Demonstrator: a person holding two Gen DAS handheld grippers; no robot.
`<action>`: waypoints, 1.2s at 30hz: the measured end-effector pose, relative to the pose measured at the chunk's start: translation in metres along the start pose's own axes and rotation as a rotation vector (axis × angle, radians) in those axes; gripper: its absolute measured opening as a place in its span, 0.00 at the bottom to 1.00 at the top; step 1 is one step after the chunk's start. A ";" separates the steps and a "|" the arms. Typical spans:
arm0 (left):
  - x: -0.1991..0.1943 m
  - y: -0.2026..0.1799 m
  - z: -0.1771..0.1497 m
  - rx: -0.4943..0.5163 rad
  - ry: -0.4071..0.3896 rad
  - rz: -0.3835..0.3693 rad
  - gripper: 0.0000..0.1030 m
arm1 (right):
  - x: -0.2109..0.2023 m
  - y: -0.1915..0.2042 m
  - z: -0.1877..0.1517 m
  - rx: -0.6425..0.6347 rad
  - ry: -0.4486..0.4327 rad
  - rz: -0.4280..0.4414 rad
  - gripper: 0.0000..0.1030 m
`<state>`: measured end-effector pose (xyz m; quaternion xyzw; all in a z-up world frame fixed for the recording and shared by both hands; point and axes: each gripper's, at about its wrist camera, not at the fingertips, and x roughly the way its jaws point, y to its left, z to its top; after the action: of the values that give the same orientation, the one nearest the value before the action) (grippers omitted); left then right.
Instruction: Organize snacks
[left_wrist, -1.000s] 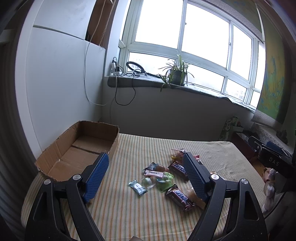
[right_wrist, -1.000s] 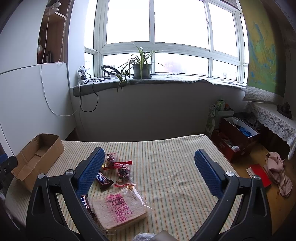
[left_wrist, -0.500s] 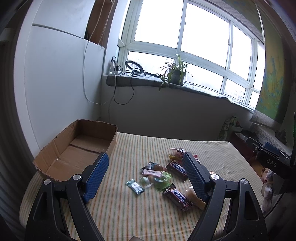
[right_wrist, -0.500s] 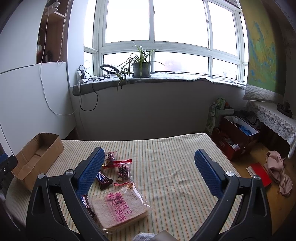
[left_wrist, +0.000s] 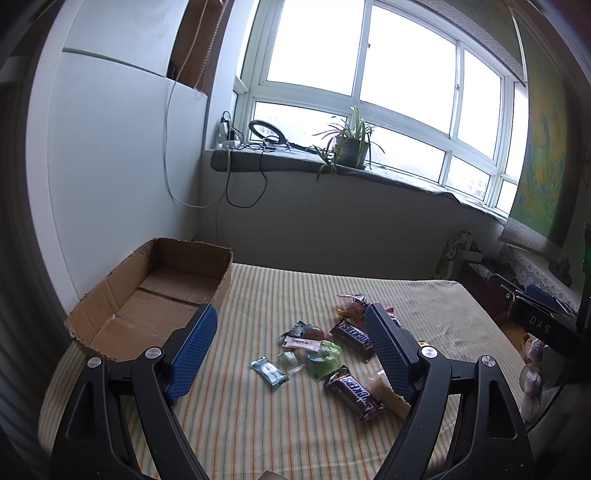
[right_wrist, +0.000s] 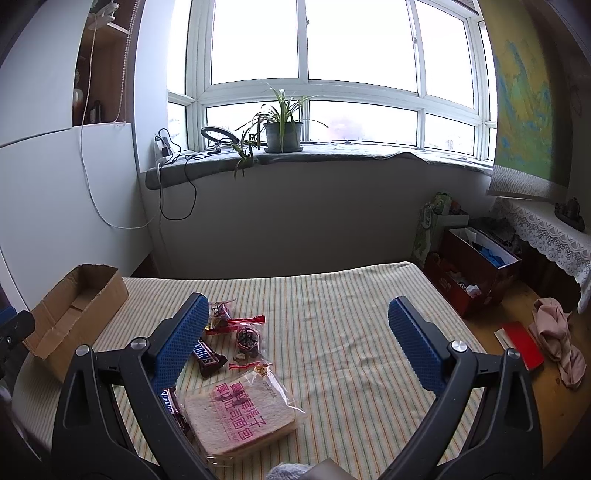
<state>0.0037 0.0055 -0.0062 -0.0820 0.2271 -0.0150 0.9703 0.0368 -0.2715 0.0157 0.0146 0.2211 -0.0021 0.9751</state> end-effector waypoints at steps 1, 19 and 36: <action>0.000 0.000 0.000 0.000 -0.001 0.000 0.80 | 0.000 0.000 0.000 -0.001 0.000 0.000 0.97; 0.007 -0.002 -0.003 -0.011 0.020 -0.024 0.80 | 0.004 -0.002 -0.003 0.001 0.009 0.009 0.97; 0.026 -0.014 -0.019 -0.027 0.106 -0.105 0.80 | 0.031 -0.018 -0.008 0.012 0.067 0.075 0.97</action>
<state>0.0189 -0.0134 -0.0322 -0.1062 0.2736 -0.0673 0.9536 0.0611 -0.2895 -0.0051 0.0288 0.2527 0.0334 0.9665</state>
